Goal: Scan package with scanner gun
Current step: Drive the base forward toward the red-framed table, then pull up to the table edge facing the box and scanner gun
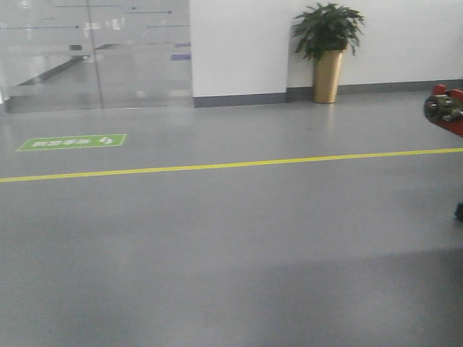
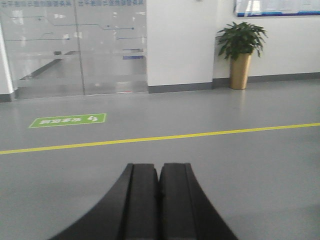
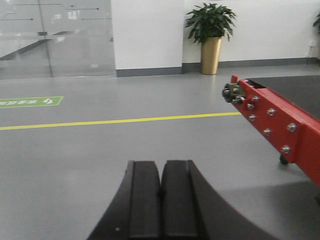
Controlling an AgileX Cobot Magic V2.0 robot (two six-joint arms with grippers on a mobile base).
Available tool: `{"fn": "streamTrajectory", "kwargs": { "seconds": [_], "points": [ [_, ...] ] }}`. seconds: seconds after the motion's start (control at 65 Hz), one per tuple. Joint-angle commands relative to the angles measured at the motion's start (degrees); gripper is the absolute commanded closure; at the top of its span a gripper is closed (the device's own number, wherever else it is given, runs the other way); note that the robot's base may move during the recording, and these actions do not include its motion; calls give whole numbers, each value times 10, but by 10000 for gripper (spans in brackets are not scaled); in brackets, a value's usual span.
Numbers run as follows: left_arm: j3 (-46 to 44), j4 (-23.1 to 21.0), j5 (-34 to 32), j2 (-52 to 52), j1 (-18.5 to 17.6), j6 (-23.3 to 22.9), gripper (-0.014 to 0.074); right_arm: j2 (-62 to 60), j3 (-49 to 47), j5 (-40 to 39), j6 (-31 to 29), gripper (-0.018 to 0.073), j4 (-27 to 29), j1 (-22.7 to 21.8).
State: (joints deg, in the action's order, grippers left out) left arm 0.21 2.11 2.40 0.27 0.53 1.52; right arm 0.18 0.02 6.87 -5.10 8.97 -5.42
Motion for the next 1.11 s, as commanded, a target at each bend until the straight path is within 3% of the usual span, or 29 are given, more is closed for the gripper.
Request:
{"fn": "streamTrajectory", "kwargs": {
  "seconds": [0.0,1.092],
  "points": [
    [-2,-4,-9,-3,-4,-2,707,-2,0,-13,0,712,-4,-2],
    [-2,-4,-9,-3,-4,-2,707,-2,0,-13,0,712,-4,-2]
  ]
}}
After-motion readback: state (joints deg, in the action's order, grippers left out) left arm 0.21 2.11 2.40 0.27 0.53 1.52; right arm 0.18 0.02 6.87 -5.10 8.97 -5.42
